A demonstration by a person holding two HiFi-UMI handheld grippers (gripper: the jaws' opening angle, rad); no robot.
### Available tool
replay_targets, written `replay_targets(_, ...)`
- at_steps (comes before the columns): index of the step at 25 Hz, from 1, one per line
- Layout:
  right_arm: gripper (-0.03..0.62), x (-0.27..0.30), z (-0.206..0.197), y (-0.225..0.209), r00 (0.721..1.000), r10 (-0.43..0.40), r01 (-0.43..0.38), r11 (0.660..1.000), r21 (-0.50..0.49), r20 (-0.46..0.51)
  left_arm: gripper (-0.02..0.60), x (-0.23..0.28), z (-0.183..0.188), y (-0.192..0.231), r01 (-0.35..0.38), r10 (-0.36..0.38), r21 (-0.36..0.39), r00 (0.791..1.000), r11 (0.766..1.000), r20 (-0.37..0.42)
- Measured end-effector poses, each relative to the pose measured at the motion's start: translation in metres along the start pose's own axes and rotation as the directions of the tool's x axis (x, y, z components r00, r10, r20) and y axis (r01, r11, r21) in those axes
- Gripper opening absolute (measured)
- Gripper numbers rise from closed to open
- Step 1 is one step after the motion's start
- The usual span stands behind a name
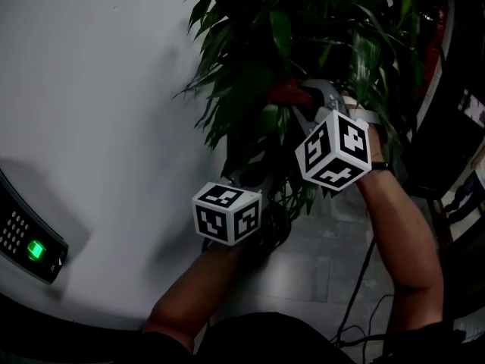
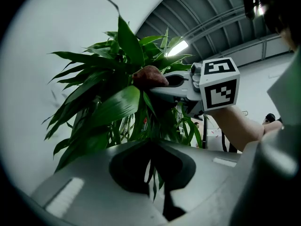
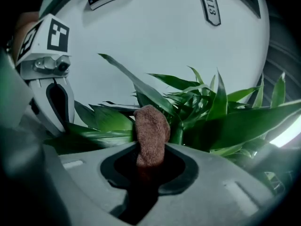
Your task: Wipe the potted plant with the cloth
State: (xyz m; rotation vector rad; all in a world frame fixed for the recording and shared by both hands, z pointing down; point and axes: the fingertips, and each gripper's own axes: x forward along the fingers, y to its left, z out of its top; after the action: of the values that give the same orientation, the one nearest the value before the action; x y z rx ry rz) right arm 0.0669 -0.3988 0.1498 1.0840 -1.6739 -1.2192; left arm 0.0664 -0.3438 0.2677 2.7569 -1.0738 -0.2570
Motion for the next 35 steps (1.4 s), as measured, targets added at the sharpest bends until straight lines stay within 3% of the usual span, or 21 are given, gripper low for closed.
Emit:
replay_targets(7,0.072,-0.007,0.003,0.027,0.999,0.034,-0.033,0.999,-0.036,0.014,0.018,0.0,-0.006,0.002,-0.009,0.009,-0.015,1.0,1.0,-0.007)
replay_targets(17,0.072,-0.022,0.001,0.071,0.993,0.11,-0.11,0.994,-0.009,0.038,0.018,0.0,-0.009,-0.003,-0.017,0.017,-0.008,1.0,1.0,-0.011)
replay_targets(26,0.072,-0.037,0.002,0.108,0.967,0.242,-0.245,0.969,0.038,0.08,0.018,0.001,-0.007,-0.003,-0.029,0.029,-0.004,1.0,1.0,-0.003)
replay_targets(35,0.072,-0.048,0.006,0.123,0.952,0.286,-0.292,0.956,0.043,0.113,0.021,-0.005,-0.006,0.001,-0.082,0.082,0.024,0.997,0.996,0.013)
